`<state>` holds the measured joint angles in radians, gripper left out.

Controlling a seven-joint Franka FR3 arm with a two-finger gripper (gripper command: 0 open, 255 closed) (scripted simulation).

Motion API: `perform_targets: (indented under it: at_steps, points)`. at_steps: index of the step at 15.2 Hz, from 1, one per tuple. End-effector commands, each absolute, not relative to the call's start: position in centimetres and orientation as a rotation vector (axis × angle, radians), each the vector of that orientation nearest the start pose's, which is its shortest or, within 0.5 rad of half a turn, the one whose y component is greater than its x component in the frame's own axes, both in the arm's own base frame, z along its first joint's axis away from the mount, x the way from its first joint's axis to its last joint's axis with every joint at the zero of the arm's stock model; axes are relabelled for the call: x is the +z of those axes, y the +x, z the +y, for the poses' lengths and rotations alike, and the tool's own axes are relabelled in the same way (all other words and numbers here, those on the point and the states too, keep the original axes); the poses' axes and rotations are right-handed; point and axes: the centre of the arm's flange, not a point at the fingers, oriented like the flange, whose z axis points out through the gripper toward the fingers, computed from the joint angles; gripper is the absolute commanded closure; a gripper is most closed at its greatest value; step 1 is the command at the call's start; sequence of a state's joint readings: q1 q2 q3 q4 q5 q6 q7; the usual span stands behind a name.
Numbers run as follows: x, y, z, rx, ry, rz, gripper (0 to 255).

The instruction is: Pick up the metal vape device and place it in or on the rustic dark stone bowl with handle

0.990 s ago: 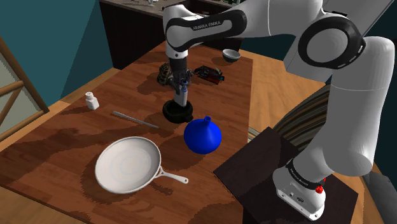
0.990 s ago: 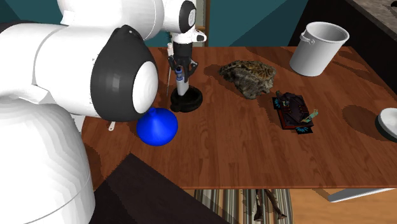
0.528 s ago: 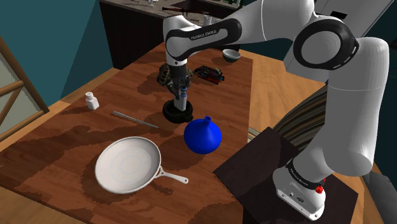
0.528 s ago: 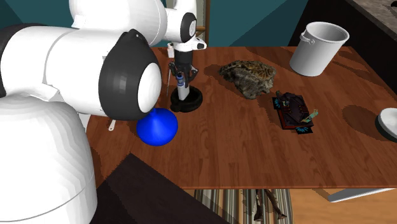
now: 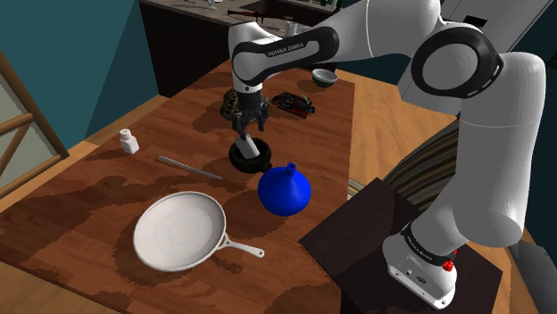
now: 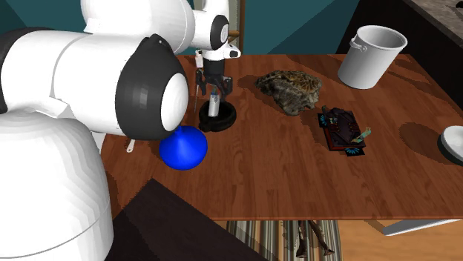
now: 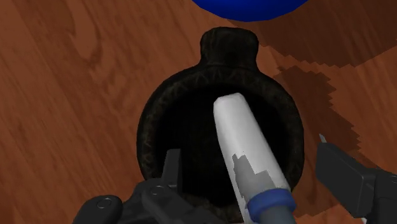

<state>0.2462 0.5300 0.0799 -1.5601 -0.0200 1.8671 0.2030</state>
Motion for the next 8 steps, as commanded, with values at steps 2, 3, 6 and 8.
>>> perform_targets:
  at_steps: [2, 3, 6, 8]
  points:
    - [32.2, 63.5, 20.6, 0.348, -3.152, -0.197, 0]
    - [32.2, 63.5, 20.6, 0.348, -3.152, -0.197, 0]
    - [36.1, 64.3, 20.8, 0.348, -3.152, -0.197, 0]
    - [37.1, 64.6, 20.8, 0.348, -3.152, -0.197, 0]
